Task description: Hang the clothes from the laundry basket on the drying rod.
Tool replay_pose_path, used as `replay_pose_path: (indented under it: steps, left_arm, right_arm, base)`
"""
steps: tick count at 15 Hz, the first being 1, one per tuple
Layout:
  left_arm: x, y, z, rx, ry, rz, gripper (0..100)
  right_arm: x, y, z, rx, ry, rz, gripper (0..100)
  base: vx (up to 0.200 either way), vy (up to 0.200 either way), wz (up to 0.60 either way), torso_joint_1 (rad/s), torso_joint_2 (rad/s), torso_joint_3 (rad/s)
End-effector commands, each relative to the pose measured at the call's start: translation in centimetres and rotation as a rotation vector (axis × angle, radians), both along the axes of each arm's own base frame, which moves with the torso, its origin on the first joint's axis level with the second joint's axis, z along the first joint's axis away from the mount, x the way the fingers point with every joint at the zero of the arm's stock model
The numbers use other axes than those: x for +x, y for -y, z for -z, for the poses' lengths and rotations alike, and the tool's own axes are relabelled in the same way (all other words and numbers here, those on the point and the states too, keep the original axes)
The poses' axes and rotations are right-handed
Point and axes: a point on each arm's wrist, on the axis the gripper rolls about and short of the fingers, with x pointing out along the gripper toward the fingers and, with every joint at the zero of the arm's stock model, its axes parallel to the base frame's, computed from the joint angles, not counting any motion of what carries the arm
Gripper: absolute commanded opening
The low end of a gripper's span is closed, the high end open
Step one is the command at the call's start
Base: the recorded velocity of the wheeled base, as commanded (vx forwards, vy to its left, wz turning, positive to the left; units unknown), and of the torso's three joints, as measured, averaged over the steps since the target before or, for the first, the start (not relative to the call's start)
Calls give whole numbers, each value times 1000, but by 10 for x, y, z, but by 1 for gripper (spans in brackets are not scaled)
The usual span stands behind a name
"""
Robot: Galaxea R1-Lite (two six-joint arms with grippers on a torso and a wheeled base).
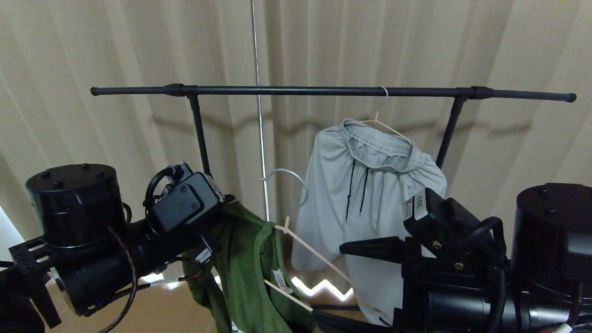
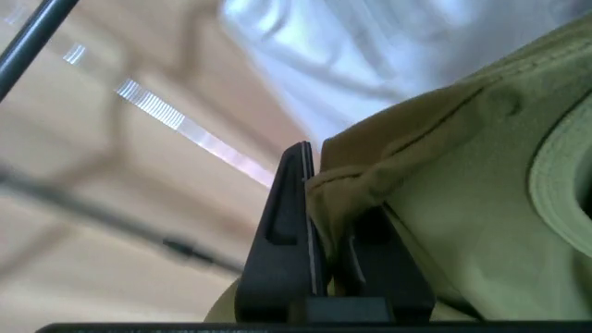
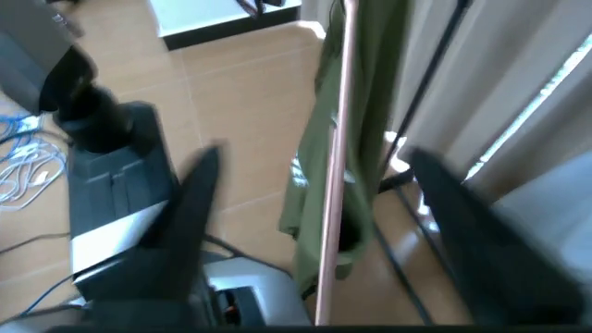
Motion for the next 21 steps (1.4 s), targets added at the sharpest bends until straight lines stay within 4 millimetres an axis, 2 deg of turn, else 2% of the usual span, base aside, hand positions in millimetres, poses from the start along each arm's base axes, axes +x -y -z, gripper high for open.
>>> replay_pose_path:
  steps: [1,3,7,9,10,11,16,21]
  left_arm:
    - [3,-3,1,8,-2,-58,0]
    - [6,-9,1,-36,-14,-290,0]
    - [14,-9,-6,-160,-18,-461,0]
    - [15,-8,-10,-183,-11,-472,0]
    - [19,-5,-24,-262,18,-475,0]
    - [21,-4,-29,-305,26,-471,0]
    - [21,-3,-35,-379,51,-458,0]
    - [11,7,-43,-467,53,-401,0]
  right_arm:
    - [2,7,-2,6,9,32,100]
    - [3,22,-7,15,33,105,100]
    - [-4,32,12,-36,-11,120,100]
    - [-6,34,14,-43,-16,118,100]
    - [-8,34,21,-65,-34,117,100]
    - [-7,33,22,-67,-37,119,100]
    - [0,21,26,-4,-4,119,100]
    - [30,-8,47,112,20,224,100]
  base:
    - [0,0,0,0,0,0]
    - [0,0,0,0,0,0]
    - [0,0,0,0,0,0]
    - [0,0,0,0,0,0]
    - [0,0,0,0,0,0]
    - [0,0,0,0,0,0]
    - [0,0,0,0,0,0]
    - [0,0,0,0,0,0]
